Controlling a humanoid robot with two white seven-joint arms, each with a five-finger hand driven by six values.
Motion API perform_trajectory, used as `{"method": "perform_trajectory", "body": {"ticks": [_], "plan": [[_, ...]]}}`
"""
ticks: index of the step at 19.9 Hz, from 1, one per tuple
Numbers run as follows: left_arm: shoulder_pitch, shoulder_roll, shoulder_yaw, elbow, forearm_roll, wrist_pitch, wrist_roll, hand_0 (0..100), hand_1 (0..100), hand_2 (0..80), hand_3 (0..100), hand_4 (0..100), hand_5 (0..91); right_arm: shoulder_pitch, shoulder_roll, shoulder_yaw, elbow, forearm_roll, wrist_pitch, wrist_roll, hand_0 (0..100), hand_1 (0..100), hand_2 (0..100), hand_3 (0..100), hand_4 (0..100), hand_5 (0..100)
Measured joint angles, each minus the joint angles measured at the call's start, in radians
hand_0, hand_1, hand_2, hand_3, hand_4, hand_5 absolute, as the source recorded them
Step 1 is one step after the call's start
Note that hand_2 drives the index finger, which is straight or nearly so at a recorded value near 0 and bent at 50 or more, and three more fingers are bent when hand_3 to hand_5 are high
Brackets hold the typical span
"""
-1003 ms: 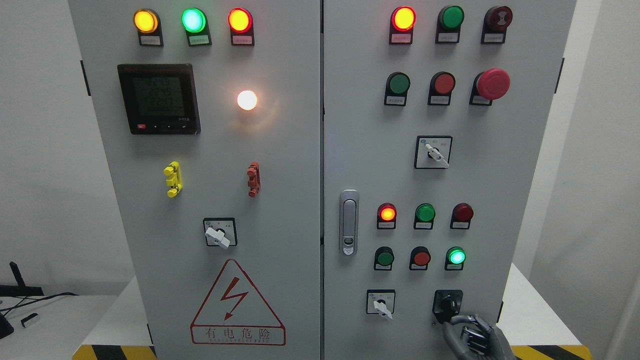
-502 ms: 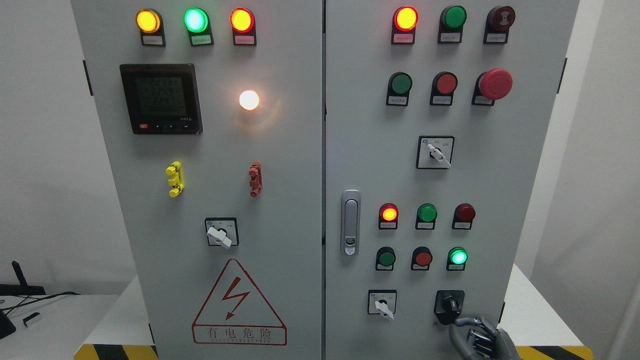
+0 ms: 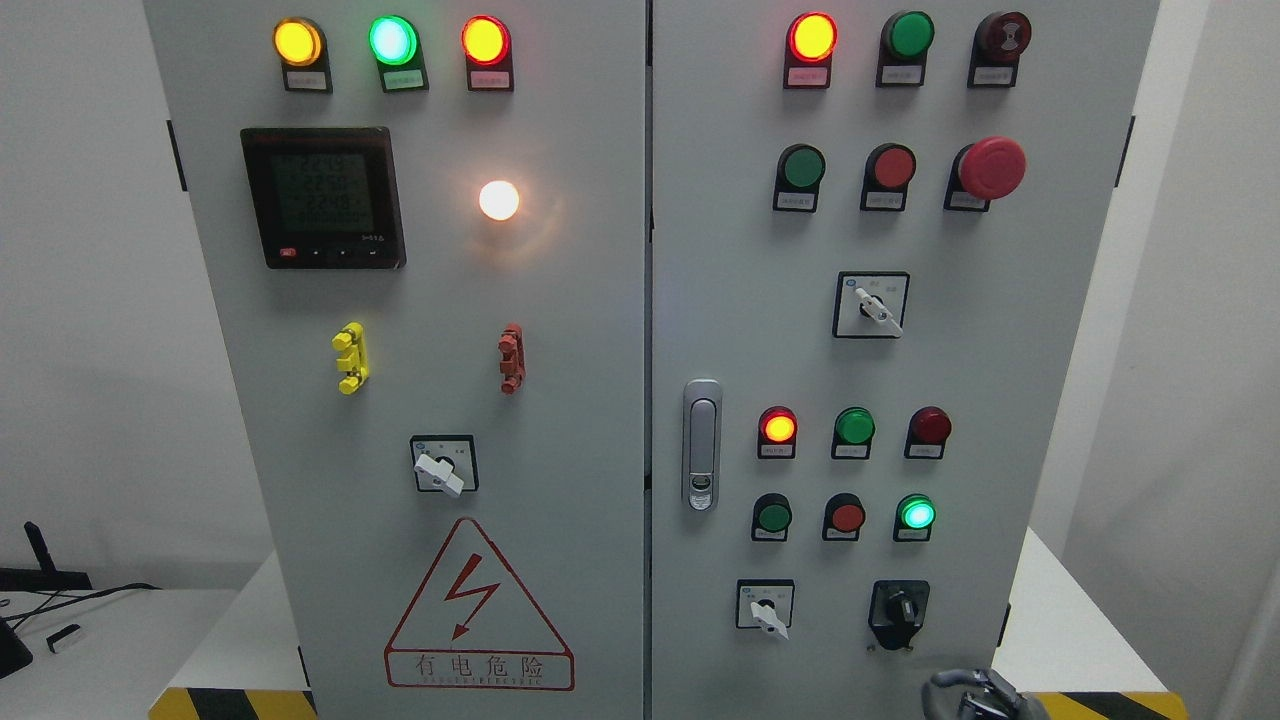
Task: Trip black knob to open circuit
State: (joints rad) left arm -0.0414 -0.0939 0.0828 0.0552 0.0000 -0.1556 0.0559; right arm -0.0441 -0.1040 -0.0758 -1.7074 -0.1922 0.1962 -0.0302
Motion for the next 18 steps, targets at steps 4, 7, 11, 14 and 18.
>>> {"method": "perform_trajectory", "body": {"ticks": [4, 7, 11, 14, 18], "plan": [[0.000, 0.000, 0.000, 0.000, 0.000, 0.000, 0.000, 12, 39, 0.0, 0, 0, 0.0, 0.109, -0.027, -0.016, -0.048, -0.045, -0.041, 0.000, 43, 51, 57, 92, 86, 83], [0.000, 0.000, 0.000, 0.000, 0.000, 0.000, 0.000, 12, 39, 0.0, 0, 0, 0.0, 0.209, -0.051, -0.027, -0.094, -0.082, -0.097, 0.001, 38, 39, 47, 75, 70, 70], [0.000, 0.000, 0.000, 0.000, 0.000, 0.000, 0.000, 12, 39, 0.0, 0, 0, 0.0, 0.344, -0.074, -0.041, -0.151, -0.109, -0.179, 0.001, 24, 24, 35, 50, 47, 45], [0.000, 0.000, 0.000, 0.000, 0.000, 0.000, 0.000, 12, 39, 0.0, 0, 0, 0.0, 0.420, -0.086, -0.051, -0.184, -0.120, -0.213, 0.001, 14, 12, 29, 39, 37, 37], [0.000, 0.000, 0.000, 0.000, 0.000, 0.000, 0.000, 12, 39, 0.0, 0, 0, 0.0, 0.480, -0.096, -0.061, -0.216, -0.130, -0.230, 0.002, 6, 5, 25, 32, 30, 30]]}}
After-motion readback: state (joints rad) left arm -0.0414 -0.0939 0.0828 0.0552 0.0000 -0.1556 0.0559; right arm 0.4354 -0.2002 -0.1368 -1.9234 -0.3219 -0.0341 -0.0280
